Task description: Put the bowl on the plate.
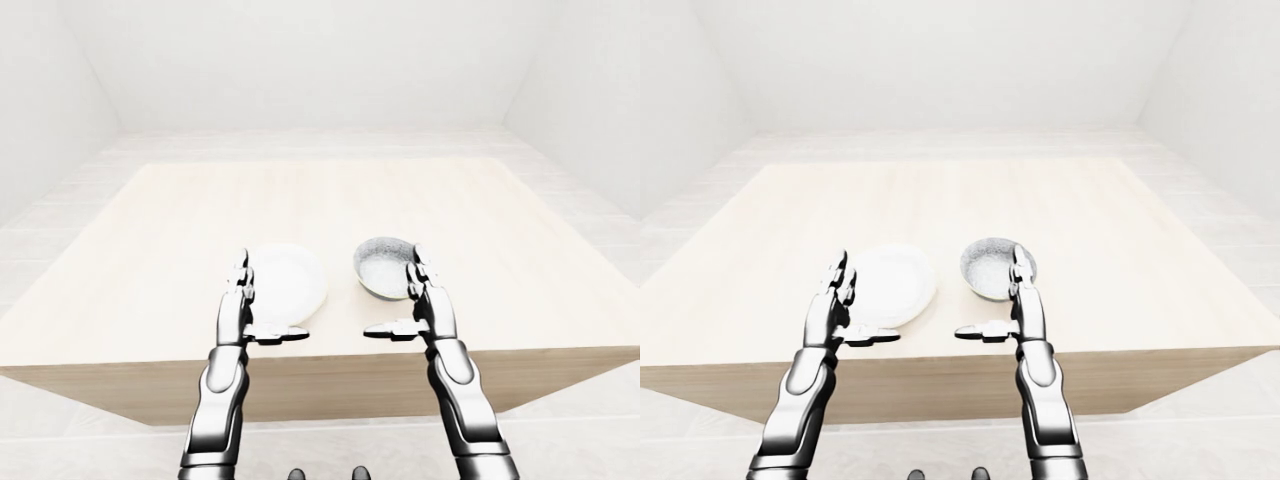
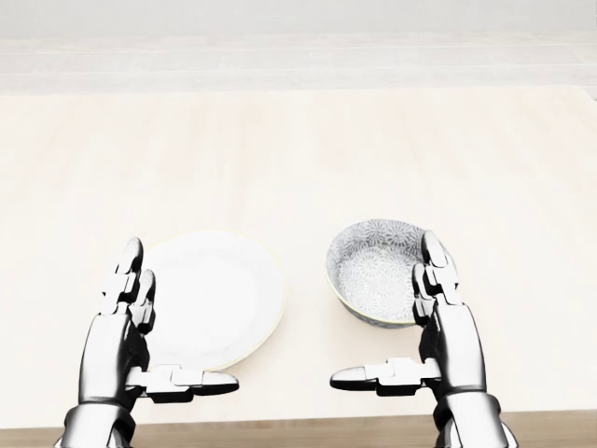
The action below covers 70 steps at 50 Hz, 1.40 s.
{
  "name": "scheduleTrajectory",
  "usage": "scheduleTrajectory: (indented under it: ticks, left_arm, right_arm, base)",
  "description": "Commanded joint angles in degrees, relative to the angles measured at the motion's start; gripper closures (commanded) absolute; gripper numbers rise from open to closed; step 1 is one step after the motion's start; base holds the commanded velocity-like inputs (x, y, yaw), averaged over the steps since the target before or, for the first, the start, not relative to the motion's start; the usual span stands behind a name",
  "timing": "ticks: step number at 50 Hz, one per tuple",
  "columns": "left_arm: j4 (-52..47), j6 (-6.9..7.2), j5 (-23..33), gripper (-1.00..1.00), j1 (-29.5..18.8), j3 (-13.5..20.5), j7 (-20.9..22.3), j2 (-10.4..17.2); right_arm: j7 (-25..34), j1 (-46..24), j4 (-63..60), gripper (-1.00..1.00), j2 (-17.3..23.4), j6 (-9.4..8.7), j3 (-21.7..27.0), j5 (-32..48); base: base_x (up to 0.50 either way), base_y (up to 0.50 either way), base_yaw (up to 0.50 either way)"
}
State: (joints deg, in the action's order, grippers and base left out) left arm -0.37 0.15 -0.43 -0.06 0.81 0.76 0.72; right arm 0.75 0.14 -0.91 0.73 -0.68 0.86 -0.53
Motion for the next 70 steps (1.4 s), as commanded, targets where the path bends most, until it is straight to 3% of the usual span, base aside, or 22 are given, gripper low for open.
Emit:
scheduleTrajectory:
  ticks: [1,7,27,54,63,70]
  left_arm:
    - [-0.08,0.72,-0.44,-1.00,-0.36,1.46,1.47,1.10]
    - [-1.47,1.66,0.38,-1.00,-0.08,2.08,1.83,1.45]
    - [-4.64,2.42,1.18,-1.00,2.64,3.53,2.53,1.65]
    - [-7.70,2.96,2.05,-1.00,5.59,5.50,3.15,1.38]
    - [-8.35,3.36,2.00,-1.00,5.71,5.78,3.34,1.49]
    - [-8.14,2.80,1.99,-1.00,6.22,6.05,3.44,1.30]
  right_arm:
    - [0.02,-0.70,0.66,-1.00,1.49,-0.72,1.48,1.60]
    - [-0.48,-1.92,0.74,-1.00,2.87,-4.32,1.69,6.98]
    - [-0.64,-11.00,10.71,-1.00,6.49,-4.32,0.64,22.74]
    - [-1.45,-20.34,22.68,-1.00,6.55,-4.32,-3.02,42.23]
    - [-1.58,-22.21,24.99,-1.00,6.03,-4.32,-2.38,43.88]
    - [-2.29,-23.76,27.26,-1.00,5.98,-4.32,-2.42,45.61]
  base:
    - [0.00,0.00,0.00]
    - [0.00,0.00,0.00]
    - [0.00,0.00,0.00]
    - [0.00,0.00,0.00]
    - [0.00,0.00,0.00]
    - [0.00,0.00,0.00]
